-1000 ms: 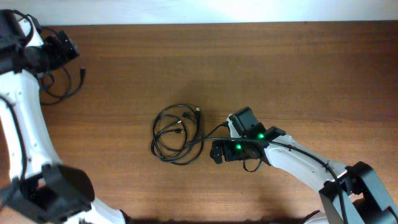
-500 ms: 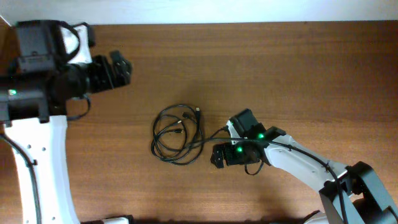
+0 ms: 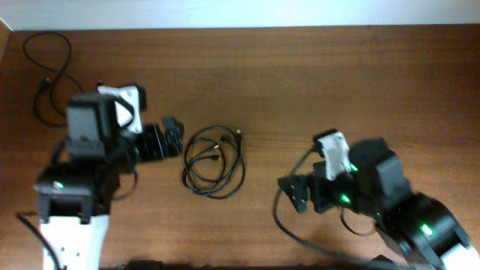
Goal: Untangle cables
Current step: 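Return the left gripper to the remaining cables and grasp one strand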
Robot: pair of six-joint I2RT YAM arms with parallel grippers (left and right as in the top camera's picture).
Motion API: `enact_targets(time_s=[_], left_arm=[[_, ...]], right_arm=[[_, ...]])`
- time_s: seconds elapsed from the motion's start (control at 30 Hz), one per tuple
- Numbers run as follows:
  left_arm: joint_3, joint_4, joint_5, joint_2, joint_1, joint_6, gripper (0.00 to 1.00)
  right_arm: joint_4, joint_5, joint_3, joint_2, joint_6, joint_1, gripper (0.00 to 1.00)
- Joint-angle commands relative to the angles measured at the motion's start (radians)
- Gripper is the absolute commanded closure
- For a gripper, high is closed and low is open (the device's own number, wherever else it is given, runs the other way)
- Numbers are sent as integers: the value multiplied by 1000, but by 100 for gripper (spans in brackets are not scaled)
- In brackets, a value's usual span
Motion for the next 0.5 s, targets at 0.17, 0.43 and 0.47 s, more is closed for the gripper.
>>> enact_targets(time_s=[0.17, 0.43, 0.47], left_arm=[[-361, 56, 16, -22, -18, -369, 0], [-554, 64, 57, 64, -18, -901, 21], [-558, 75, 74, 76, -18, -924, 26]], right_arm=[[-33, 34, 11, -135, -8, -3, 1], [-38, 33, 11, -98, -8, -3, 2], [-41, 33, 11, -88, -8, -3, 1]])
